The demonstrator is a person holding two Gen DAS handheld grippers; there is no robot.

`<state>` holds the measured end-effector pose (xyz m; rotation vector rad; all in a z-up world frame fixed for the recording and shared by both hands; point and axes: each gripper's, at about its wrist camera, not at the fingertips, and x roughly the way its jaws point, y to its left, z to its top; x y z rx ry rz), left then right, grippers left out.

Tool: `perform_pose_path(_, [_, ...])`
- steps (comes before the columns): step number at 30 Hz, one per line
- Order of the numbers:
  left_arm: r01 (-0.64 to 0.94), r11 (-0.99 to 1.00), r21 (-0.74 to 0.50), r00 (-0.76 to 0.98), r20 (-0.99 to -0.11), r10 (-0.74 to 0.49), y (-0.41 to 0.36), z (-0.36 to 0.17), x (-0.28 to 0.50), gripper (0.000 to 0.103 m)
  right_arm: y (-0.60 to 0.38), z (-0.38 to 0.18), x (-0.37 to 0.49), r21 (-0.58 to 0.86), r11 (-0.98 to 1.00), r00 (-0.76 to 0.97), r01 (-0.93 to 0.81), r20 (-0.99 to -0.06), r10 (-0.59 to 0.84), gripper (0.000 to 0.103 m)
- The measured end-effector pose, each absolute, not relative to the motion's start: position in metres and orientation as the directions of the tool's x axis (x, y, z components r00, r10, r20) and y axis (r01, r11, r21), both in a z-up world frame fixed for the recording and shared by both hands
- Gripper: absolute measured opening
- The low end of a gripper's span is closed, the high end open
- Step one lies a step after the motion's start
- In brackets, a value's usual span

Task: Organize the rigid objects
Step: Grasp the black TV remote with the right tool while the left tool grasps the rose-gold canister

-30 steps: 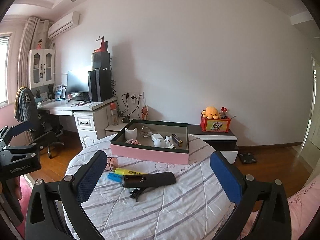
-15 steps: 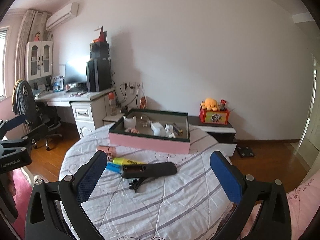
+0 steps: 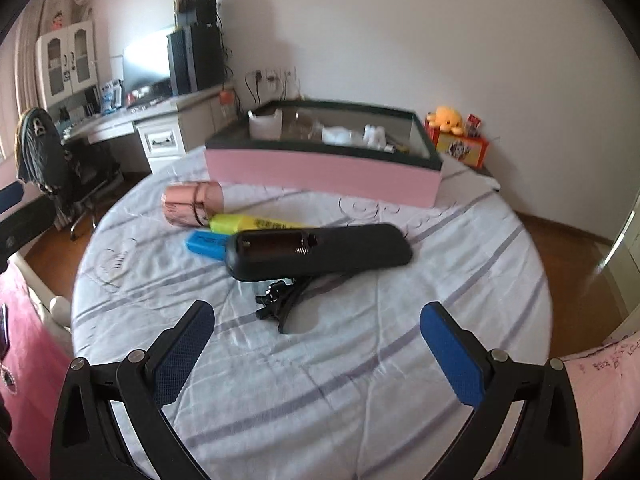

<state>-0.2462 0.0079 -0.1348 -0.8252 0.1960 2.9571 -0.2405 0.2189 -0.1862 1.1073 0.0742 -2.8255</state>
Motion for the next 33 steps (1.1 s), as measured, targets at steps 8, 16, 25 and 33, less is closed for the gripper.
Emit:
perform_pose_path(8, [-0.121,-0.984,0.127,-0.819,-0.574,0.027,0.013,-0.157,-0.264,0.103,0.211,-0.213,-0.281,0.018,-0.99,-0.65,0.14,-0.753,-0.105,0.084])
perform_pose_path(16, [-0.222,-0.968,0.117,-0.793,-0.6,0.109,0.044,-0.165,-0.273,0.103,0.229,-0.215,-0.27,0.044,-0.978,-0.626,0.205,-0.762,-0.166,0.026])
perform_pose_path(25, [-0.421,-0.904,0.075,-0.719,-0.636,0.282,0.117,-0.175,-0.283,0.103,0.274,-0.209,-0.24,0.087,-0.971,-0.611,0.222,-0.763,-0.209,0.026])
perform_pose_path(33, [-0.4,-0.914,0.074,-0.712,-0.653,0.258,0.122,-0.179,-0.292,0.103,0.299,-0.207,-0.248,0.246,-0.943,-0.6,0.226,-0.727,-0.333,0.045])
